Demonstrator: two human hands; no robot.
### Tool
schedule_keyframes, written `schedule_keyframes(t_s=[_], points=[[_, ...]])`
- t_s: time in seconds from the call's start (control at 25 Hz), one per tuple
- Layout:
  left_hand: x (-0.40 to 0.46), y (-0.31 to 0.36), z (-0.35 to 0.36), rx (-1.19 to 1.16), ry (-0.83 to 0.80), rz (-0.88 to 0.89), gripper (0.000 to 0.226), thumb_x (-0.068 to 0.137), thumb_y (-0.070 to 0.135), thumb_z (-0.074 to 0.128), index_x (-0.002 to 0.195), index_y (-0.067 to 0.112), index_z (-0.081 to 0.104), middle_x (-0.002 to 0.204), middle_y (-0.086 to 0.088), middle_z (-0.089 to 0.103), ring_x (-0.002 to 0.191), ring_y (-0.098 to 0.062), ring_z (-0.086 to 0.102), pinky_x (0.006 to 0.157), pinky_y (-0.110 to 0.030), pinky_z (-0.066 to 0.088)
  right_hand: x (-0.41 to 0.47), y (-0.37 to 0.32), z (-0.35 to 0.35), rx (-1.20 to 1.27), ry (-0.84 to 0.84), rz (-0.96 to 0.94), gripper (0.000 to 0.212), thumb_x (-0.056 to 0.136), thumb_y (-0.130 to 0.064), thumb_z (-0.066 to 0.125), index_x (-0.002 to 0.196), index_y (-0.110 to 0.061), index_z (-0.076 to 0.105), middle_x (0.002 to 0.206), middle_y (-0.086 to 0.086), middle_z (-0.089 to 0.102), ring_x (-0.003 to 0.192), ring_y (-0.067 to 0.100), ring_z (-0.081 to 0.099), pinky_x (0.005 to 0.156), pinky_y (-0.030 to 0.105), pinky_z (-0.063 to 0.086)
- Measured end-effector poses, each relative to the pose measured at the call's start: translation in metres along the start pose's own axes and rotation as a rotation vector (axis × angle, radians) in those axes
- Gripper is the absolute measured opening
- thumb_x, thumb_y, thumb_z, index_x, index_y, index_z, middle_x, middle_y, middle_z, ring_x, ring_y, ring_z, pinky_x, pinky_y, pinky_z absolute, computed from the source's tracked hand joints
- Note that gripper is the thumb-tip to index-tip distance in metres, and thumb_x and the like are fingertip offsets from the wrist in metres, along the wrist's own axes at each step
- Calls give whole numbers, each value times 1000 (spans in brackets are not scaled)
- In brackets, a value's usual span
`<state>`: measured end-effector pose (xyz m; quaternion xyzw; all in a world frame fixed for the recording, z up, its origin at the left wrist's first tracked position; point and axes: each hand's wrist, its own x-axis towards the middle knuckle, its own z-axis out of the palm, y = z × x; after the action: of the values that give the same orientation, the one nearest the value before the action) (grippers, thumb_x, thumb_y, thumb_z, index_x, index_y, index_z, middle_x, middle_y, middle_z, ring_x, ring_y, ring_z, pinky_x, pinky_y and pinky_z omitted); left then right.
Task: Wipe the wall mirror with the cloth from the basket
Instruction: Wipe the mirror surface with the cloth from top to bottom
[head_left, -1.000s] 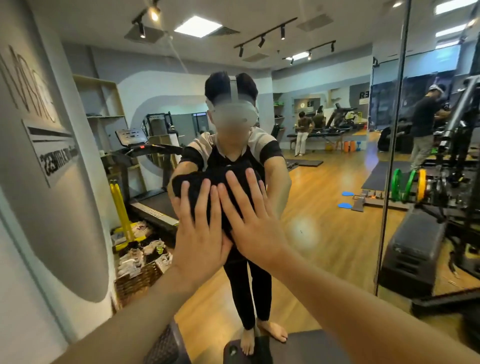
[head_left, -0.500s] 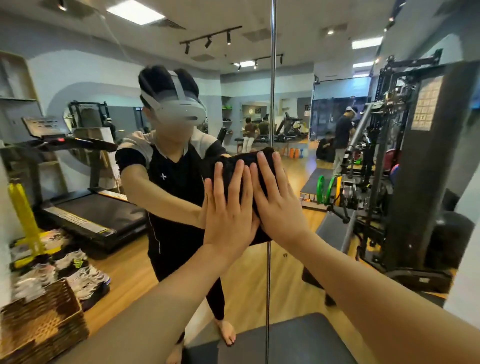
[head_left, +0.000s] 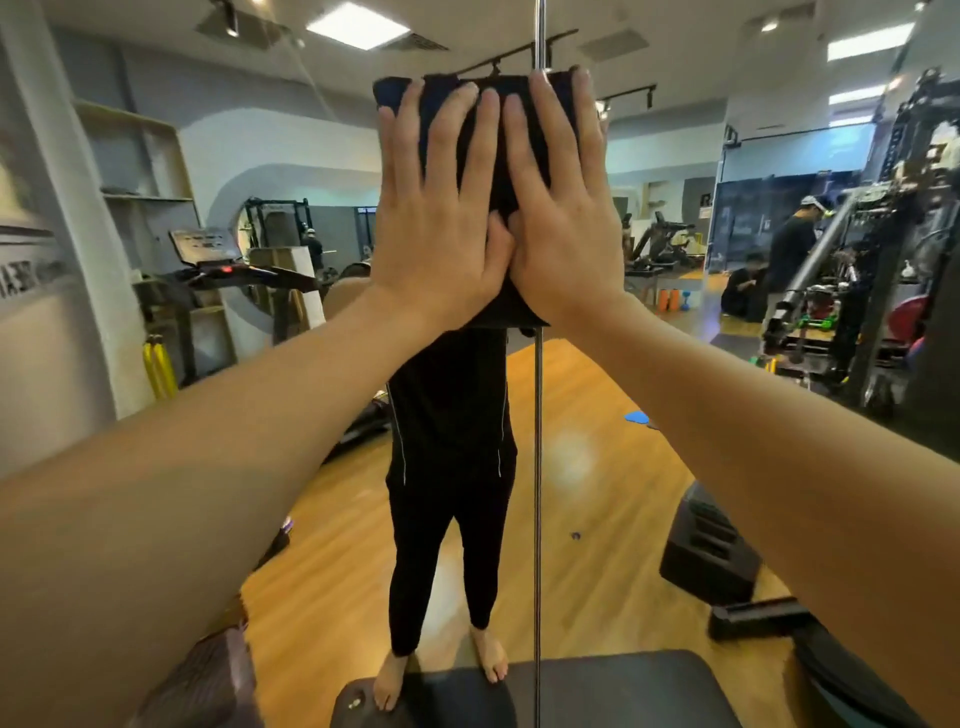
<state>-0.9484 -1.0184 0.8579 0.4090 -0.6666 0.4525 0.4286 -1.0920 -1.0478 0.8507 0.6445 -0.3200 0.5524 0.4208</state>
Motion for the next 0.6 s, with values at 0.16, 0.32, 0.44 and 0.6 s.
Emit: schedule_keyframes(t_s=[0.16, 0.32, 0.44, 0.6], points=[[-45, 10, 9, -24, 27, 20, 73, 95, 37, 42, 156, -1, 35, 159, -22, 36, 150, -51, 23, 125, -61, 12, -45, -8, -8, 47, -38, -28, 62, 104, -35, 44, 153, 2, 42, 159, 29, 35, 149, 56, 25, 122, 61, 22], [-111, 25, 16, -18, -46, 48, 74, 98, 45, 27, 157, -1, 33, 161, -24, 34, 150, -53, 21, 126, -60, 9, -116, -34, -12, 54, -99, 65, 70, 96, -35, 51, 152, 4, 41, 159, 32, 34, 148, 58, 24, 123, 62, 21], [-172, 28, 22, -6, -142, 119, 75, 97, 42, 39, 159, 2, 26, 164, -23, 27, 151, -51, 14, 127, -58, 5, -180, -54, -10, 99, -137, 98, 74, 91, -33, 56, 152, 6, 40, 159, 33, 32, 149, 58, 19, 123, 63, 21], [-248, 19, 27, 59, -223, 208, 76, 96, 42, 45, 159, 1, 29, 166, -21, 22, 151, -49, 14, 127, -57, 7, -248, -85, -4, 77, -210, 83, 70, 98, -38, 39, 156, 0, 30, 162, 28, 26, 153, 48, 8, 126, 59, 12]])
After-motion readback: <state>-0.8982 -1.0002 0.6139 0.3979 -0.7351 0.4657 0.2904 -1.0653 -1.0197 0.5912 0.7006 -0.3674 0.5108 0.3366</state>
